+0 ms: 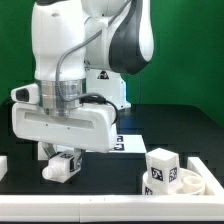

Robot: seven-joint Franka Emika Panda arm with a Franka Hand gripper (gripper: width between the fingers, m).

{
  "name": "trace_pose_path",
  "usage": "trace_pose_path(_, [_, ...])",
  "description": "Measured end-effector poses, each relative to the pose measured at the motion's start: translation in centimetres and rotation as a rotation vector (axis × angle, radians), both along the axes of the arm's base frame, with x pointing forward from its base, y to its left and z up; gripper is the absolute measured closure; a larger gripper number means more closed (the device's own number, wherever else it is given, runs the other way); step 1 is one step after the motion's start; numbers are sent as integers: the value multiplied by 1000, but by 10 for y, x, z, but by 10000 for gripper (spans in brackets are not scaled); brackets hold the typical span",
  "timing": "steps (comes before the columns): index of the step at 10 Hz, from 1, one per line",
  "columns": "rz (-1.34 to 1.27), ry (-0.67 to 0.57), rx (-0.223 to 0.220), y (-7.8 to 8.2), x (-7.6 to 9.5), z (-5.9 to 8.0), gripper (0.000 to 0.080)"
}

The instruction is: Assemble stool

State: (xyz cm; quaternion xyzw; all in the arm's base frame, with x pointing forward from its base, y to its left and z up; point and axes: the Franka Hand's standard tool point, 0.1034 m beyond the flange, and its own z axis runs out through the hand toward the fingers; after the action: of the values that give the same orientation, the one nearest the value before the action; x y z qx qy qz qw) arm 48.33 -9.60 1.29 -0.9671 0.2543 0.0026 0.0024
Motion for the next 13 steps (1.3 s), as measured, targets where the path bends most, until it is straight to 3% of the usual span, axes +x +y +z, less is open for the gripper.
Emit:
trace_pose_path(2, [-343,-32,6,11,0,2,469])
trace_pose_path(4, [-729,-91,53,21,-1,3,469])
trace_pose_path(5, [-800,-89,67,28,1,3,469])
trace_pose_path(9, [-1049,-79,76,26,-1,1,468])
trace_pose_path(11, [-1521,-83,115,42,-9,3,468])
trace_pose_path(13, [-1821,-127,139,48,-11,2,468])
